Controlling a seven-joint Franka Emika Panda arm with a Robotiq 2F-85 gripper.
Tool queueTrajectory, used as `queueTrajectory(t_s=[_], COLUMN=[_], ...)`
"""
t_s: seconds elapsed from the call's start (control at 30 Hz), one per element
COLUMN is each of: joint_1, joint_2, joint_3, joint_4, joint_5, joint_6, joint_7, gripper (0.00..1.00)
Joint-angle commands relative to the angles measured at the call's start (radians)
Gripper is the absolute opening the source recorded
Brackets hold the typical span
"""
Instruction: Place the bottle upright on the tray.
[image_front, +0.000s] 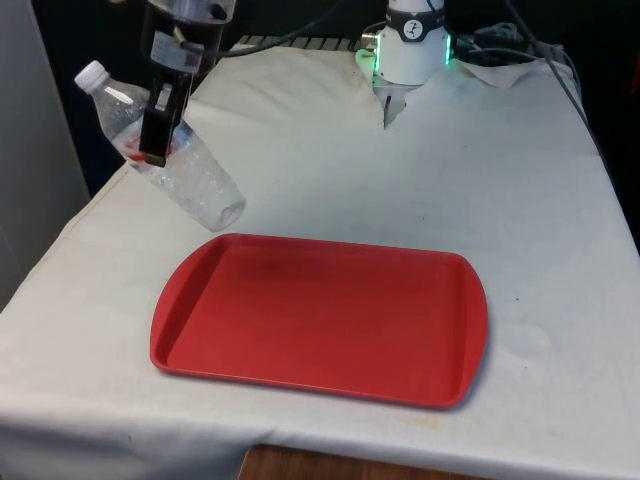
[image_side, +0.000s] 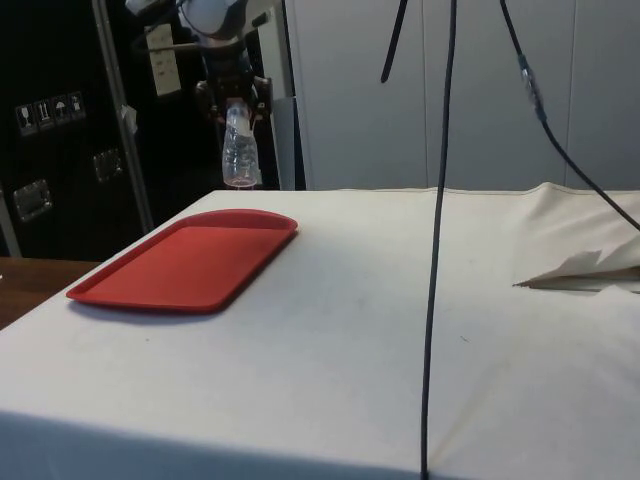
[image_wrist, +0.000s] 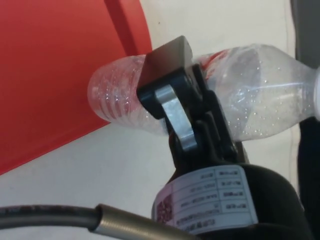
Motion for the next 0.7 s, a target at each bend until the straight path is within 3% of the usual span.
queueTrajectory(t_s=[0.0, 0.1, 0.13, 0.17, 0.37, 0.4, 0.43, 0.67], joint_1=[0.006, 0.008, 0.002, 0.008, 0.010, 0.004, 0.010, 0.014], joint_2=[0.009, 0.019, 0.010, 0.021, 0.039, 0.032, 0.041, 0.060], joint_3=[-0.009, -0.009, 0.000, -0.009, -0.009, 0.000, -0.009, -0.009], joint_4=[0.009, 0.024, 0.014, 0.027, 0.053, 0.045, 0.056, 0.083], joint_5=[-0.010, -0.043, -0.034, -0.051, -0.106, -0.100, -0.114, -0.173], joint_6=[0.000, -0.002, 0.000, -0.002, -0.006, -0.002, -0.007, -0.013], joint_7=[0.016, 0.043, 0.027, 0.049, 0.091, 0.077, 0.097, 0.143], gripper=[0.33, 0.33, 0.33, 0.33, 0.33, 0.33, 0.33, 0.33])
